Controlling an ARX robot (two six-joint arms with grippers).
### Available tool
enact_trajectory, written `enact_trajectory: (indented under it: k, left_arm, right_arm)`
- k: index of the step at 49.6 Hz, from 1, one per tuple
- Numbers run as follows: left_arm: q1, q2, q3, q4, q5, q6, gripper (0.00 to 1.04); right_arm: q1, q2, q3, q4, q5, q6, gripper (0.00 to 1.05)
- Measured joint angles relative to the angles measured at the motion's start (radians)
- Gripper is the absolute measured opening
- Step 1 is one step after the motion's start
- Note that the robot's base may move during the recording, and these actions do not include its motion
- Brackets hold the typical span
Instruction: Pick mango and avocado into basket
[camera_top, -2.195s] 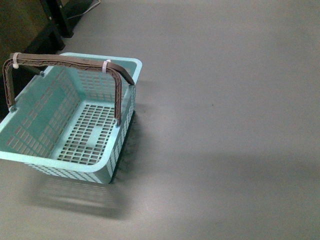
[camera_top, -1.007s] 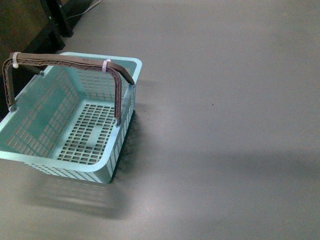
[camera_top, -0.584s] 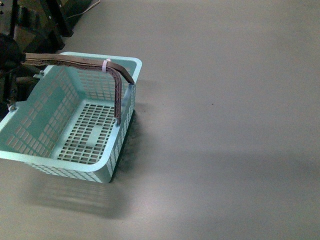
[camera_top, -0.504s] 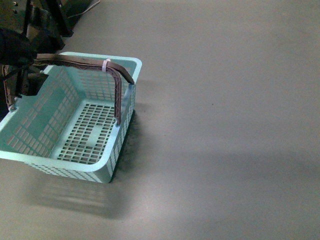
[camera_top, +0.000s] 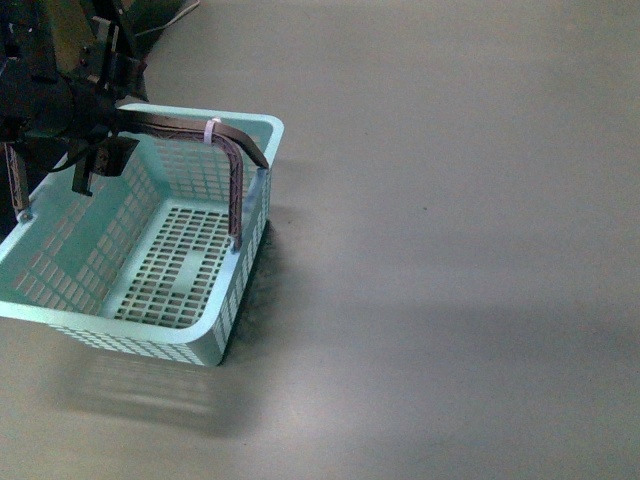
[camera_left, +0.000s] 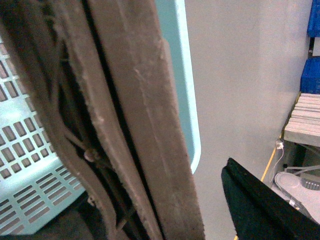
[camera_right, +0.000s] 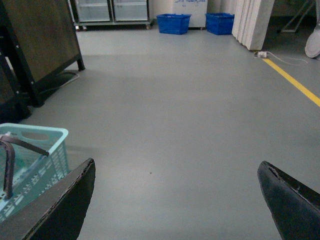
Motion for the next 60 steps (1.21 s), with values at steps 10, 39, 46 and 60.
enact_trajectory:
  k: [10, 39, 46, 60]
  left_arm:
    - [-0.004, -0.001, -0.035, 0.042, -0.016, -0.05, 0.24]
    - [-0.022, -0.772, -0.592, -0.025, -0.038, -0.118, 0.19]
    - [0.001, -1.051, -0.655, -0.153, -0.04, -0.143, 0.19]
    - [-0.001, -1.373, -0.683, -0.307, -0.066, -0.179, 0.19]
  right_arm:
    - [0.0, 0.0, 0.0, 0.0, 0.0, 0.0, 0.96]
    - [0.0, 0.0, 0.0, 0.0, 0.0, 0.0, 0.96]
    - [0.0, 0.0, 0.0, 0.0, 0.0, 0.0, 0.96]
    - [0.0, 0.0, 0.0, 0.0, 0.0, 0.0, 0.96]
